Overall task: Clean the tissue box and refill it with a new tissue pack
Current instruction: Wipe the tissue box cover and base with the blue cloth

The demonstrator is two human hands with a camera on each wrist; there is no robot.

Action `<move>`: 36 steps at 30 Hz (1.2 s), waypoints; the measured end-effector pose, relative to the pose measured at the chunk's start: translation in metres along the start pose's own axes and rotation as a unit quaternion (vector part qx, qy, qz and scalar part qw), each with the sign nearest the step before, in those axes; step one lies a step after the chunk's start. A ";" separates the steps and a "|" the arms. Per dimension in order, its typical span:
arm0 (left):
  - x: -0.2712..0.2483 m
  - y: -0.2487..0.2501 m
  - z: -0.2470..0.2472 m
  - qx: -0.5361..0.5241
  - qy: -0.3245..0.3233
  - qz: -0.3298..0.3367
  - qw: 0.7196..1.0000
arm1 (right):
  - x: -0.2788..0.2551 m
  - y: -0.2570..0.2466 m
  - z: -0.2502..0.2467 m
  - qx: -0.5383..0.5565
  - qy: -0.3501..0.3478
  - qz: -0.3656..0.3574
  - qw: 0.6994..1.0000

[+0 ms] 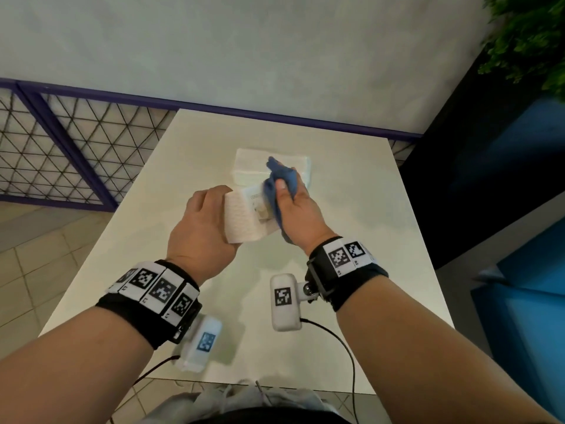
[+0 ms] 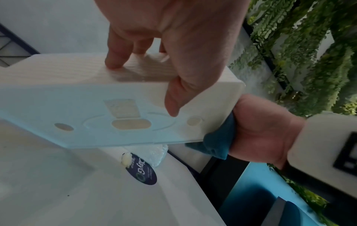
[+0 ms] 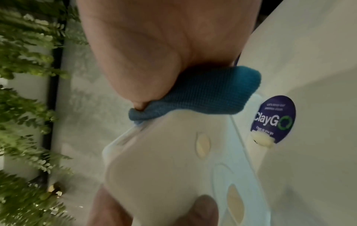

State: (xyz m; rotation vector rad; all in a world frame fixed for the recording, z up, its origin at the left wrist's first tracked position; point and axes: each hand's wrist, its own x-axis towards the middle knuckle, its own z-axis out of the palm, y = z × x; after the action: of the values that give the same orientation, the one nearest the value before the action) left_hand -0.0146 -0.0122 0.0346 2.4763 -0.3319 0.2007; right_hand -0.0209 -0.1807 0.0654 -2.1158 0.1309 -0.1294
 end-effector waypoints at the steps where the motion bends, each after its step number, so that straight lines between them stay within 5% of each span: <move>1: 0.000 0.000 -0.001 0.008 -0.001 0.002 1.000 | 0.001 0.001 0.002 0.005 0.006 0.017 1.000; 5: 0.005 0.003 -0.007 0.019 -0.007 -0.015 1.000 | -0.020 -0.022 0.015 -0.038 -0.021 0.024 0.999; 10: 0.008 0.006 -0.014 0.065 -0.027 0.009 0.998 | -0.035 -0.024 0.018 -0.061 -0.059 -0.091 0.992; 15: 0.002 0.023 -0.024 0.107 -0.029 0.000 0.994 | -0.013 -0.012 -0.001 0.061 -0.003 0.034 0.998; 20: 0.005 0.029 -0.024 0.155 -0.019 -0.009 0.988 | -0.013 -0.028 0.015 -0.028 0.013 -0.040 0.999; 24: 0.002 0.032 -0.022 0.157 -0.006 -0.004 0.988 | -0.017 -0.041 0.017 -0.212 -0.020 -0.075 0.974; 26: -0.001 0.031 -0.023 0.159 -0.024 0.007 0.987 | -0.015 -0.040 0.015 -0.187 -0.031 -0.073 0.979; 30: -0.005 0.029 -0.027 0.162 -0.048 0.010 0.986 | -0.013 -0.035 0.005 -0.005 -0.006 0.033 0.999; 36: -0.011 0.013 -0.025 0.107 -0.018 0.057 0.992 | 0.001 -0.003 -0.007 0.182 -0.003 0.213 0.960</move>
State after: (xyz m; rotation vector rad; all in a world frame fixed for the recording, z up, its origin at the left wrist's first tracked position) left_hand -0.0302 -0.0053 0.0600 2.6766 -0.4913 0.2518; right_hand -0.0211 -0.1849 0.0719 -1.6786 0.5154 0.1036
